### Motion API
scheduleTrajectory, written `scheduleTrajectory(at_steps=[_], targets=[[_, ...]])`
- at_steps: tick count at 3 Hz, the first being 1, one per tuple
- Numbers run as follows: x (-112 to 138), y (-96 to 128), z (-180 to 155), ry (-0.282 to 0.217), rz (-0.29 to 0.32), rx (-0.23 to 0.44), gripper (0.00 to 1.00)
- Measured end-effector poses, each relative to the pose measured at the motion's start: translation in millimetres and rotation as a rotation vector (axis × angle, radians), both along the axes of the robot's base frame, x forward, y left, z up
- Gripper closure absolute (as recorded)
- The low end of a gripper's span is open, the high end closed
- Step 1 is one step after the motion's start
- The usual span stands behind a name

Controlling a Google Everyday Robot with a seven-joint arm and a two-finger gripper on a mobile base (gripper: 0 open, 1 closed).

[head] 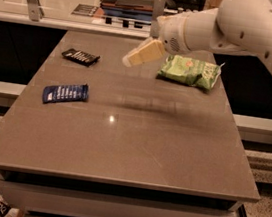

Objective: Pick rxbar chocolate

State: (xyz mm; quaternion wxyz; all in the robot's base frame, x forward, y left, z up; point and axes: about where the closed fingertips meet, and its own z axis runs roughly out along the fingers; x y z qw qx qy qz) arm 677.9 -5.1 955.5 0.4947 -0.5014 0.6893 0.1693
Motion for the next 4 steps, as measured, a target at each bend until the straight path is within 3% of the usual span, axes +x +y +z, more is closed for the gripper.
scheduleTrajectory(at_steps=[1,2,3,4], targets=[[9.6,30.7,-15.6,0.045,0.011,0.024,0.0],[14.6,52.8,-27.4,0.094,-0.024,0.066,0.0],[17.9,68.3,-36.4,0.128,-0.101,0.125,0.0],[25.1,71.1,-37.9,0.125,-0.151,0.165,0.0]])
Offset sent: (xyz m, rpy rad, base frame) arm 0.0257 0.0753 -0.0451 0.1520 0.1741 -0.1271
